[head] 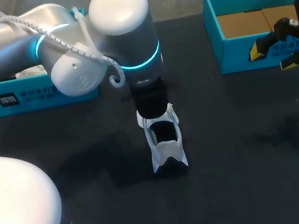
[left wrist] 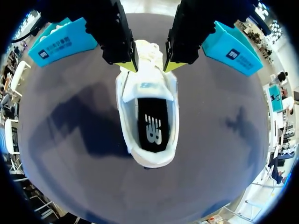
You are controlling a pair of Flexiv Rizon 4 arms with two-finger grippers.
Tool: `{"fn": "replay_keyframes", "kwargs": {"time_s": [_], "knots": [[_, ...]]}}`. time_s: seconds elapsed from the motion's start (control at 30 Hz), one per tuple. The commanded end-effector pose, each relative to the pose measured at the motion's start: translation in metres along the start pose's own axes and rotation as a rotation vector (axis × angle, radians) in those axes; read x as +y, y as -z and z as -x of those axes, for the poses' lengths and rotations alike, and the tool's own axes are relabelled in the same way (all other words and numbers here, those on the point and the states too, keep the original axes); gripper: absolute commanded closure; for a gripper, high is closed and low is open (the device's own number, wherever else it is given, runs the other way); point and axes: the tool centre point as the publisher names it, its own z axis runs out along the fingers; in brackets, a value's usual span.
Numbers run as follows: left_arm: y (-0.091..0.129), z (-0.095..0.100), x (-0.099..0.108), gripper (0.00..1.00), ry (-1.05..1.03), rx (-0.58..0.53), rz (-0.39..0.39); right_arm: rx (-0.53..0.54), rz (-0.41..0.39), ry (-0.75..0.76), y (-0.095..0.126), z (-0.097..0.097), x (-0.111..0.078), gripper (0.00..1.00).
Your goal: Take the shoe out of the shoebox, open the shoe tongue, remove and reinsert the insole, then place the shoe into the shoebox
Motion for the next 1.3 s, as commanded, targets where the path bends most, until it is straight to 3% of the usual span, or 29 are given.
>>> {"fn": "replay_keyframes", "kwargs": {"time_s": [0.03, 0.37, 0.67, 1.1, 1.13, 1.17, 1.2, 1.23, 1.3], "knots": [[-0.01, 0.0, -0.005, 0.66, -0.003, 0.01, -0.013, -0.002, 0.001, -0.001, -0.001, 0.0, 0.0, 0.0], [-0.018, -0.002, -0.019, 0.67, -0.003, 0.013, -0.055, -0.002, 0.001, -0.001, -0.001, 0.0, 0.0, 0.0], [0.009, -0.007, 0.0, 0.66, 0.046, 0.007, -0.014, -0.002, 0.001, -0.001, -0.001, 0.0, 0.0, 0.0], [0.012, -0.011, 0.0, 0.56, 0.149, 0.031, -0.037, -0.002, 0.001, -0.001, -0.001, 0.0, 0.0, 0.0], [0.012, -0.012, 0.0, 0.53, 0.152, 0.036, -0.035, -0.002, 0.001, -0.001, -0.001, 0.0, 0.0, 0.0], [0.012, -0.013, 0.0, 0.4, 0.156, 0.038, -0.034, -0.002, 0.001, -0.001, -0.001, 0.0, 0.0, 0.0], [0.011, -0.013, 0.0, 0.26, 0.163, 0.037, -0.033, -0.002, 0.001, -0.001, -0.001, 0.0, 0.0, 0.0], [0.011, -0.013, 0.0, 0.0, 0.163, 0.037, -0.033, -0.002, 0.001, -0.001, -0.001, 0.0, 0.0, 0.0], [0.011, -0.013, 0.0, 0.0, 0.163, 0.037, -0.033, -0.002, 0.001, -0.001, -0.001, 0.0, 0.0, 0.0]]}}
